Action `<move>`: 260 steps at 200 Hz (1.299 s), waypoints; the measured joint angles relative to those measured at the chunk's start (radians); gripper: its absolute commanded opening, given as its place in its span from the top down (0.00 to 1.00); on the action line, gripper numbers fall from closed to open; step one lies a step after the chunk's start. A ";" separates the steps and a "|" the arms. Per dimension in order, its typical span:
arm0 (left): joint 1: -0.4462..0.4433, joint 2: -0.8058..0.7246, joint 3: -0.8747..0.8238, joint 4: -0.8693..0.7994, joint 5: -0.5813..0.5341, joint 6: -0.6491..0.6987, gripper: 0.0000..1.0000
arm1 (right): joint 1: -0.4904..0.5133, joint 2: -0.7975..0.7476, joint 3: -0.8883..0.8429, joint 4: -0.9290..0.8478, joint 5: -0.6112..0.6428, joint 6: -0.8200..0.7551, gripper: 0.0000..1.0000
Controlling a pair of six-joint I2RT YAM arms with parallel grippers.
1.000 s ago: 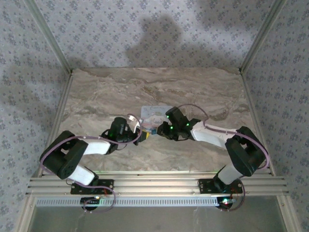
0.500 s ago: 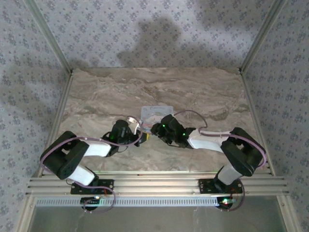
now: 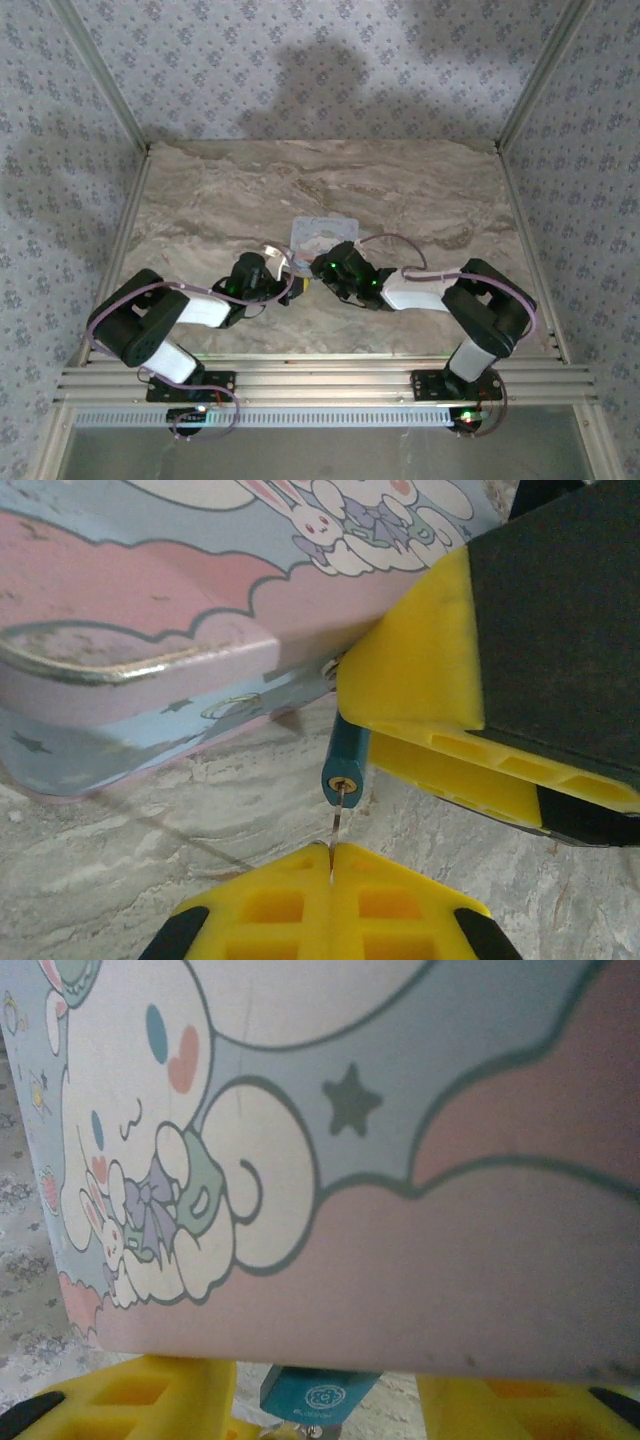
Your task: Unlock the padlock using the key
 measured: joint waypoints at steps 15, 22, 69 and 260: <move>0.000 0.005 -0.003 0.004 0.000 -0.006 1.00 | 0.001 0.010 0.000 0.002 0.008 0.012 0.54; 0.000 0.007 -0.005 0.006 0.000 -0.010 1.00 | 0.001 0.014 0.000 0.001 0.011 0.016 0.55; 0.000 0.034 -0.009 0.035 0.001 -0.030 1.00 | 0.002 0.034 0.010 0.003 0.019 0.026 0.52; 0.000 0.068 -0.015 0.061 -0.008 -0.055 1.00 | 0.009 0.116 0.133 -0.066 -0.014 -0.114 0.94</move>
